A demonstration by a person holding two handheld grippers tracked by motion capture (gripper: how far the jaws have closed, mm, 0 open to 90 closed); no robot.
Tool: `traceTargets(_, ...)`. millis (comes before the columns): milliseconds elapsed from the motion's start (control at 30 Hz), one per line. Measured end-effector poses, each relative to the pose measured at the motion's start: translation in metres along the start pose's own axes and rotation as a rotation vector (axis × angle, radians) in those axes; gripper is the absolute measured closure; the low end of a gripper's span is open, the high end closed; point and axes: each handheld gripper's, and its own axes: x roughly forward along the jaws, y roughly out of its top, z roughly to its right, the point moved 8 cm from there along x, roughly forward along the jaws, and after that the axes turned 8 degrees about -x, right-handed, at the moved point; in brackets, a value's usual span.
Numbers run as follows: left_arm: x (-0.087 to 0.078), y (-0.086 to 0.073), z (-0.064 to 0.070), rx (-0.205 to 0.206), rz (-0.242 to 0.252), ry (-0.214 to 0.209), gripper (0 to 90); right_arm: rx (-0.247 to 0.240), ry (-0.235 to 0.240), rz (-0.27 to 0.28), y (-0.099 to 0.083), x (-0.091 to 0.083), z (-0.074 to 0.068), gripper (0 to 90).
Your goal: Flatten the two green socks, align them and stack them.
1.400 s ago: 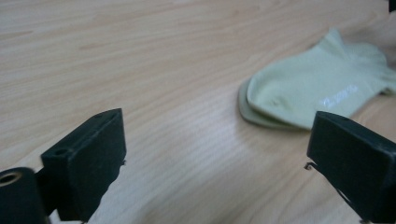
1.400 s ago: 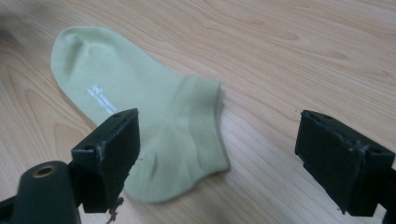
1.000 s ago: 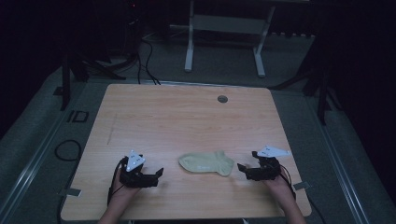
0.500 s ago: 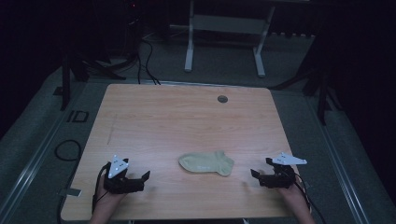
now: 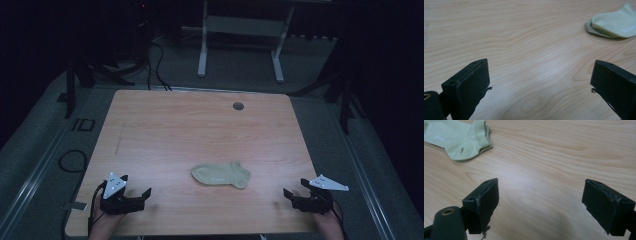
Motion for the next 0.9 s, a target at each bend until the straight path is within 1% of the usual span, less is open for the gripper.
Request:
traceTargets(67,-0.003,-0.001,-0.002,-0.005,0.001,0.012,2.4,0.006,-0.010,0.001,-0.004,-0.004,0.003,14.2)
traceTargets(133,-0.006,-0.004,-0.004,-0.014,0.002,0.007,2.4,0.028,-0.022,0.008,-0.007,-0.007,0.007,14.2)
traceTargets(167,-0.008,-0.006,-0.004,-0.014,0.007,0.012,2.4,0.039,-0.024,0.015,-0.009,-0.009,0.008,14.3)
traceTargets(200,-0.010,-0.008,-0.004,-0.013,0.005,0.013,2.4,0.049,-0.030,0.021,-0.010,-0.010,0.009,14.3)
traceTargets(267,-0.014,-0.011,-0.005,0.002,0.002,0.027,2.4,0.059,-0.050,0.021,-0.013,-0.012,0.013,14.3)
traceTargets(333,-0.018,-0.012,-0.006,0.002,0.006,0.029,2.4,0.061,-0.073,0.015,-0.016,-0.013,0.017,14.3)
traceTargets(433,-0.025,-0.011,-0.010,-0.024,0.032,0.037,2.4,0.090,-0.094,0.033,-0.018,-0.016,0.023,14.2)
traceTargets(467,-0.027,-0.011,-0.013,-0.028,0.040,0.045,2.4,0.094,-0.106,0.035,-0.019,-0.017,0.026,14.3)
traceTargets(533,-0.030,-0.010,-0.017,-0.039,0.049,0.050,2.4,0.108,-0.135,0.048,-0.020,-0.019,0.031,14.3)
traceTargets(567,-0.031,-0.010,-0.019,-0.037,0.054,0.059,2.4,0.116,-0.147,0.050,-0.021,-0.020,0.034,14.3)
traceTargets(633,-0.032,-0.011,-0.023,-0.031,0.050,0.079,2.5,0.130,-0.166,0.056,-0.021,-0.021,0.038,14.3)
traceTargets(700,-0.034,-0.011,-0.026,-0.050,0.062,0.079,2.4,0.126,-0.178,0.063,-0.022,-0.021,0.040,14.3)
traceTargets(767,-0.036,-0.010,-0.028,-0.056,0.067,0.083,2.4,0.117,-0.187,0.052,-0.023,-0.020,0.040,14.3)
traceTargets(800,-0.037,-0.009,-0.031,-0.069,0.083,0.089,2.4,0.113,-0.187,0.042,-0.025,-0.018,0.039,14.3)
traceTargets(900,-0.038,-0.009,-0.032,-0.077,0.087,0.089,2.4,0.095,-0.185,0.022,-0.026,-0.016,0.038,14.3)
